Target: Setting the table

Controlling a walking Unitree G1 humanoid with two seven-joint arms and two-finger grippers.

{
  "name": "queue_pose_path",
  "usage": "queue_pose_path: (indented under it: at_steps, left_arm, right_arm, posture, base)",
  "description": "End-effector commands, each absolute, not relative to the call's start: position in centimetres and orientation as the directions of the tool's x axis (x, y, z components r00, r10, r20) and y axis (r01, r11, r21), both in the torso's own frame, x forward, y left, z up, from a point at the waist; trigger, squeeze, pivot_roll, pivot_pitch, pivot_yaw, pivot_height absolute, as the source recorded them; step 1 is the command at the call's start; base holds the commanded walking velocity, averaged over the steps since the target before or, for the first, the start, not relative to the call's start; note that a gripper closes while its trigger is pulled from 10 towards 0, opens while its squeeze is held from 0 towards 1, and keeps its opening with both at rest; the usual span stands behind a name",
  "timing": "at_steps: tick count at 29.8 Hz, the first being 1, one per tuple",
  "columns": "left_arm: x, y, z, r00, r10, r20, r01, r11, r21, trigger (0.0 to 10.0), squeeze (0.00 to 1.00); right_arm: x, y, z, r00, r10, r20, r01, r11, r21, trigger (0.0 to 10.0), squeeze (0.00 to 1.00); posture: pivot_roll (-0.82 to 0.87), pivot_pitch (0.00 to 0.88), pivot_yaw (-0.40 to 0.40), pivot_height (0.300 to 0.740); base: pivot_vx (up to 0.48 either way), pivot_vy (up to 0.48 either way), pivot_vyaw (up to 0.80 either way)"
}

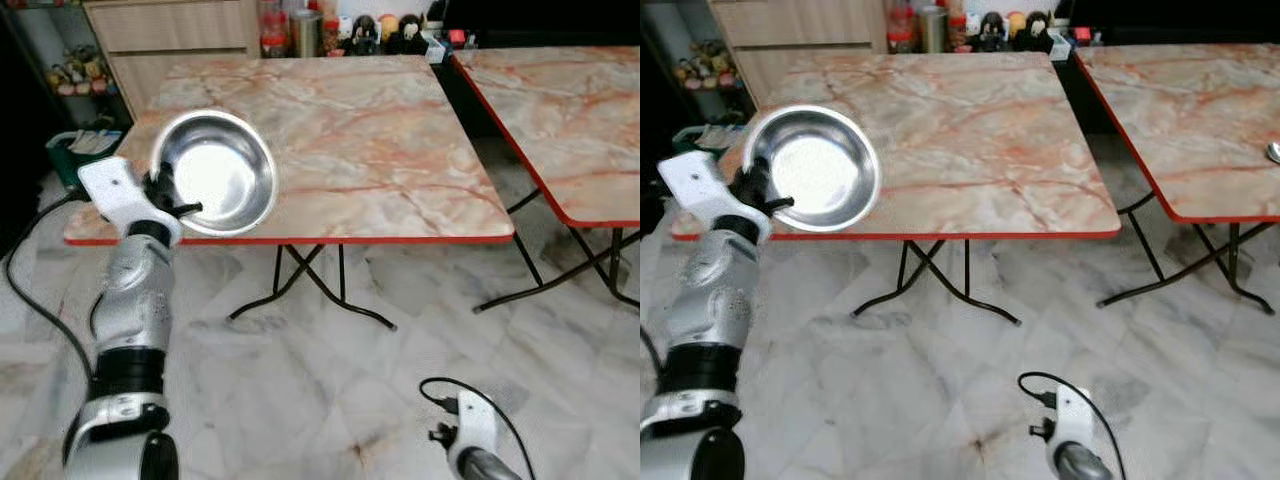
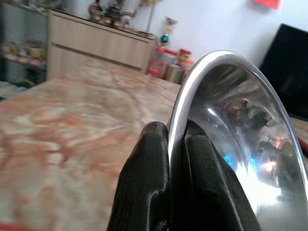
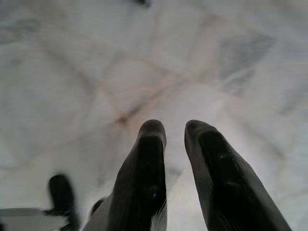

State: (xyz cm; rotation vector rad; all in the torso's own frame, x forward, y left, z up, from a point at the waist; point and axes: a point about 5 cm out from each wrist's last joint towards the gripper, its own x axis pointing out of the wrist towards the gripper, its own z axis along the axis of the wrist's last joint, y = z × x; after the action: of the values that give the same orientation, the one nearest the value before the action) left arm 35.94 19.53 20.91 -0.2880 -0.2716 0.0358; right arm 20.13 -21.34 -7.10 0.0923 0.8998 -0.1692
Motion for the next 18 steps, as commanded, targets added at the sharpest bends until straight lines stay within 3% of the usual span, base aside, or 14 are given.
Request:
queue_pose_path:
  at_steps: [1,18]
  left_arm:
    - [35.77,20.59,21.98,0.950,0.100,0.296,-0.013,0.959,-0.282,10.0,0.00]
    - [35.77,20.51,21.83,0.952,0.092,0.292,-0.005,0.959,-0.283,10.0,0.00]
  right_arm:
    - [20.38,-20.66,-7.10,0.615,-0.095,-0.783,0.185,0.982,0.027,10.0,0.00]
    - [20.37,-20.70,-7.11,0.610,-0.096,-0.786,0.177,0.984,0.017,10.0,0.00]
  posture:
    - [0.04,0.088,-0.019,0.736]
    - [0.04,0.088,-0.021,0.736]
  base:
    - [0.330,0.000,0.00]
    - [0.331,0.000,0.00]
